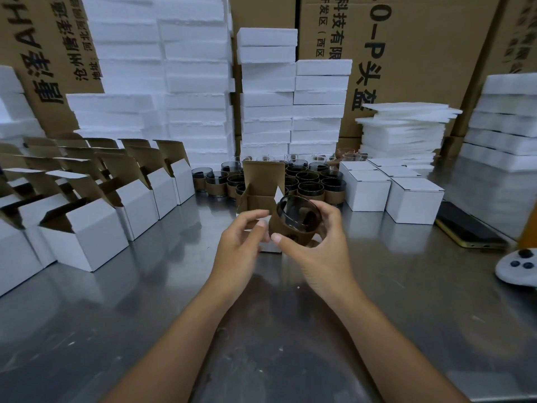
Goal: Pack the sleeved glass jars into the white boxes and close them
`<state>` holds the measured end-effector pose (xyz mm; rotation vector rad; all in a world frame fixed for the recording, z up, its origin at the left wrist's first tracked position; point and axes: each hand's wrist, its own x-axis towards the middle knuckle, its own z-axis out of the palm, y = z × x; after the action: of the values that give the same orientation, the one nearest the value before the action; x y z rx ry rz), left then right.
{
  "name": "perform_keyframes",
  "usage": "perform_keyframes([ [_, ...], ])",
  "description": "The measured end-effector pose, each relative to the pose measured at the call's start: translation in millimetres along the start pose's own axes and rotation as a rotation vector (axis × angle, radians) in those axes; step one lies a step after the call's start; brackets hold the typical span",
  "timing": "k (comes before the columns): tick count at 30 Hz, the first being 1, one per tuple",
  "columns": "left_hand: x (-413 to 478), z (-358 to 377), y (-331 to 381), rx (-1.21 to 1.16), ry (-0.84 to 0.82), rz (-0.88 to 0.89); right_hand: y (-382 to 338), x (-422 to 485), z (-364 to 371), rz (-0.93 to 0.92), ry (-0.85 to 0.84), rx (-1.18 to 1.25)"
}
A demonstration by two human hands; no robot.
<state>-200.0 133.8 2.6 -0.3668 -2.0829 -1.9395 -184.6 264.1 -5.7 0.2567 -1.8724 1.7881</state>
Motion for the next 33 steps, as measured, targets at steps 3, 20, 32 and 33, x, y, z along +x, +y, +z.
perform_keyframes([
  [3,3,-3,-5,0.148,0.153,0.037,1,0,0,-0.032,0.014,-0.067],
  [20,1,-3,-7,0.669,0.125,0.243,-19,-9,1,-0.197,0.08,-0.081],
  [32,-10,7,2,0.627,-0.013,0.58,-20,-6,0,-0.21,0.152,-0.063],
  [33,-10,7,3,0.623,-0.02,0.58,-20,-5,0,-0.202,0.174,-0.064],
])
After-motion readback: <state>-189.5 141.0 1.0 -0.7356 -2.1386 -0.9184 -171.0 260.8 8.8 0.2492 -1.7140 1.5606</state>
